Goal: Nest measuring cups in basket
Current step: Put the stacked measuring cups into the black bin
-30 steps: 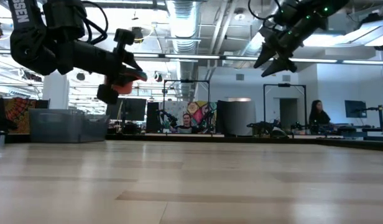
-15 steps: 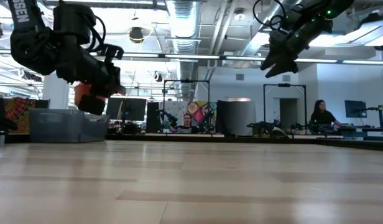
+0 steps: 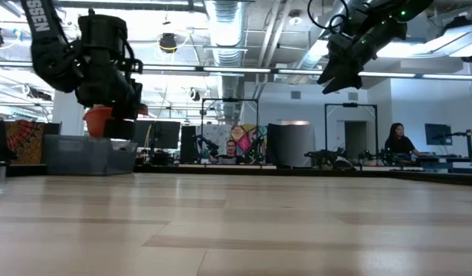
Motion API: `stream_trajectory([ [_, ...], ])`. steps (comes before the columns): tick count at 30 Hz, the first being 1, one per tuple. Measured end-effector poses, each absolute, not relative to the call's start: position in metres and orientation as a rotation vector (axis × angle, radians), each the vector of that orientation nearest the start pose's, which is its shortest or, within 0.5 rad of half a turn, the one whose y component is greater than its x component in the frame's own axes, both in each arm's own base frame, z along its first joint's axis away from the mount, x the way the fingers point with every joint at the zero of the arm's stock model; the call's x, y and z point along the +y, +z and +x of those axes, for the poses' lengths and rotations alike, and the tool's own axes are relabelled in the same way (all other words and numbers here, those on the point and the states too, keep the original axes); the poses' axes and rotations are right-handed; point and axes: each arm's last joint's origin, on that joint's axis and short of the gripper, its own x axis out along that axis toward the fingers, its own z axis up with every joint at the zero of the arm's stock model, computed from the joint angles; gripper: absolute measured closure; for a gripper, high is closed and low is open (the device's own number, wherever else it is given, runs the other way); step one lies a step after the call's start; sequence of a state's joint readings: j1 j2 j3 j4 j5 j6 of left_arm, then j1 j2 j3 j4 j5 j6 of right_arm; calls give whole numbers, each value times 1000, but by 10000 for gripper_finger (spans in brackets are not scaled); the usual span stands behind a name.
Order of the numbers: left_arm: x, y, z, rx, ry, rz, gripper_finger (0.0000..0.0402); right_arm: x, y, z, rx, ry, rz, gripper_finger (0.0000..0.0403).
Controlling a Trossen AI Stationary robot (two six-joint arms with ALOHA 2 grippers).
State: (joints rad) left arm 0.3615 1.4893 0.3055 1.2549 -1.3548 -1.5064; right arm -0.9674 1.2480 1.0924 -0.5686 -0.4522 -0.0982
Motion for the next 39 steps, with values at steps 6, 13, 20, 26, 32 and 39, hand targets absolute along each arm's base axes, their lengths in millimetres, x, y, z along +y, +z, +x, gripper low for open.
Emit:
stream_trajectory([
  [6, 122, 188, 209, -1307, 1311, -1079, 319, -204, 313, 158, 578, -457, 378, 137],
  [13, 138, 207, 220, -1317, 1303, -1069, 319, -204, 313, 158, 579, -456, 378, 137],
  [20, 143, 198, 230, -1311, 1392, -1113, 319, -204, 312, 157, 586, -455, 381, 137],
  [26, 139, 172, 240, -1365, 1440, -1114, 319, -204, 312, 157, 586, -452, 392, 137],
  [32, 145, 135, 259, -1473, 1397, -1164, 319, -200, 311, 160, 593, -424, 417, 137],
  [39, 152, 120, 276, -1506, 1364, -1180, 319, -192, 309, 166, 630, -384, 426, 137],
])
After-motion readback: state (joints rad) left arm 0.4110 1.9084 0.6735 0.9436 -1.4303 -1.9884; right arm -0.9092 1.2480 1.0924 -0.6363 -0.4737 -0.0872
